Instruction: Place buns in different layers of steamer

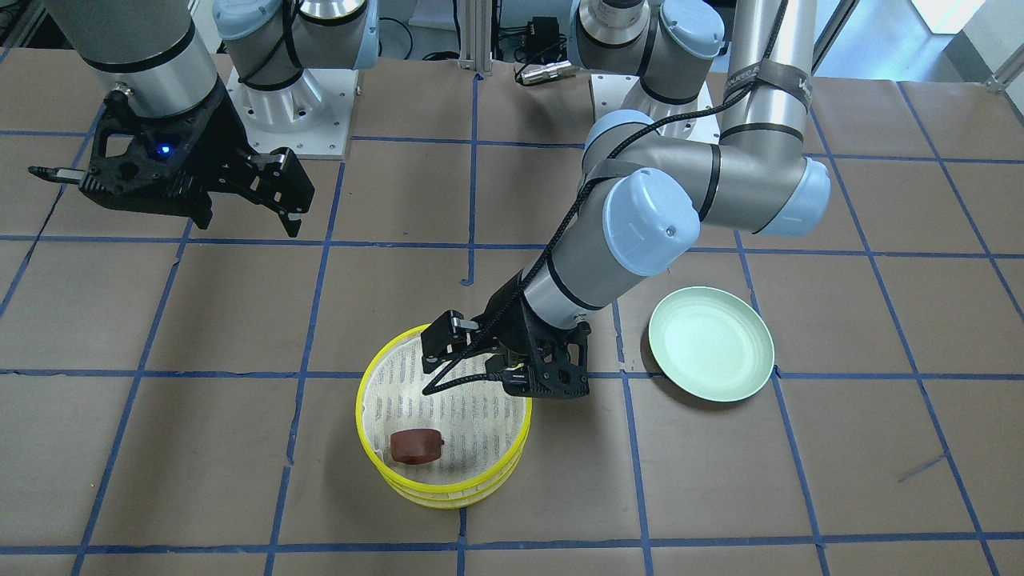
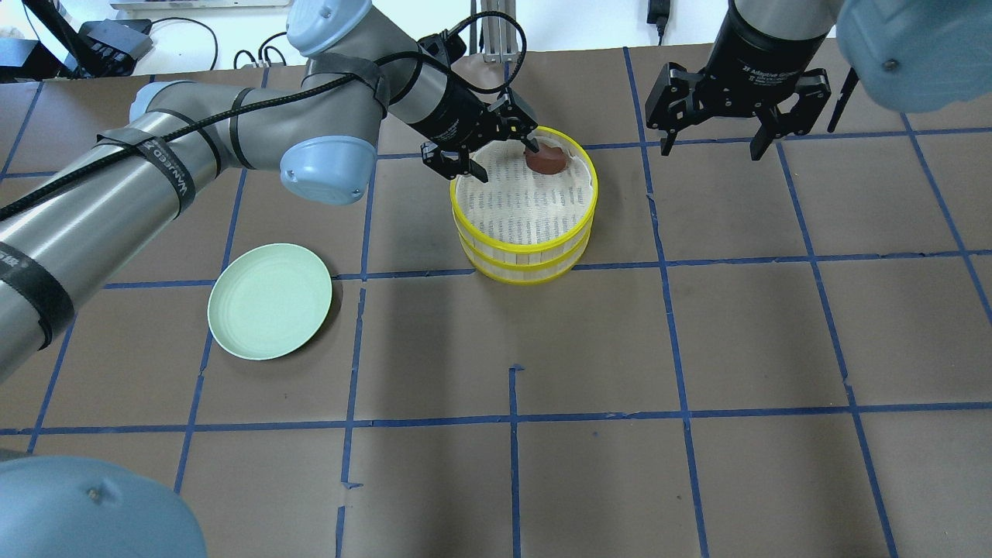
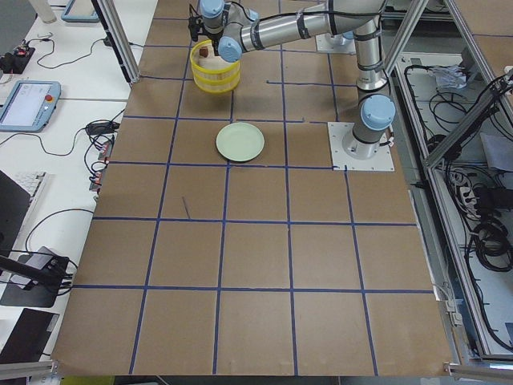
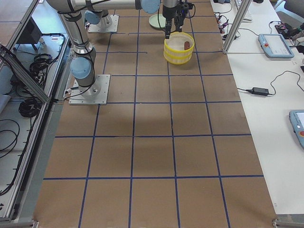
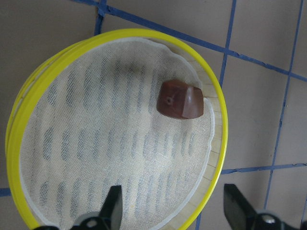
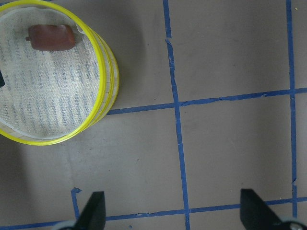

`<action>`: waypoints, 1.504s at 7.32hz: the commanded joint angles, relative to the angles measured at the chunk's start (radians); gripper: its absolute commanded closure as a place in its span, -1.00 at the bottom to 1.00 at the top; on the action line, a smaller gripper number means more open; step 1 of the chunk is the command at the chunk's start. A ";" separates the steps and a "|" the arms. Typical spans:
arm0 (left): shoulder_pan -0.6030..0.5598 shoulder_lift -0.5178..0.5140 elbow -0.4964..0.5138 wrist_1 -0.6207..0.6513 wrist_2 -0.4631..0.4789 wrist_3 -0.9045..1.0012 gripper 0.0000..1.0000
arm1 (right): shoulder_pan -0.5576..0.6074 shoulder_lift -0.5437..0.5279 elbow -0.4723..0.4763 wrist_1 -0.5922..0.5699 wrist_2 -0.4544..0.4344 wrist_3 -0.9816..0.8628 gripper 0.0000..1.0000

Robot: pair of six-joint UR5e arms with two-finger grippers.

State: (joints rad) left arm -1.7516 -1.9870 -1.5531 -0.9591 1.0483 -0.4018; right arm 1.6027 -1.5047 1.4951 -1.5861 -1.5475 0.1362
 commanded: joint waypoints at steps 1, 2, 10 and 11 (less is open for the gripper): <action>0.000 0.034 0.005 -0.006 0.044 -0.002 -0.93 | 0.000 0.000 -0.001 0.000 0.001 0.000 -1.00; 0.001 0.060 -0.002 -0.007 0.050 0.000 -0.98 | 0.002 0.000 -0.001 0.000 0.001 0.002 -1.00; 0.072 0.198 -0.009 -0.212 0.182 0.050 -1.00 | 0.002 0.000 -0.001 -0.002 0.004 0.005 -1.00; 0.075 0.230 -0.007 -0.265 0.262 0.131 -1.00 | 0.002 0.000 -0.001 0.000 0.003 0.005 -1.00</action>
State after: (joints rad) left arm -1.6802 -1.7884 -1.5629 -1.1637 1.2436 -0.3360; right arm 1.6045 -1.5048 1.4947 -1.5868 -1.5437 0.1407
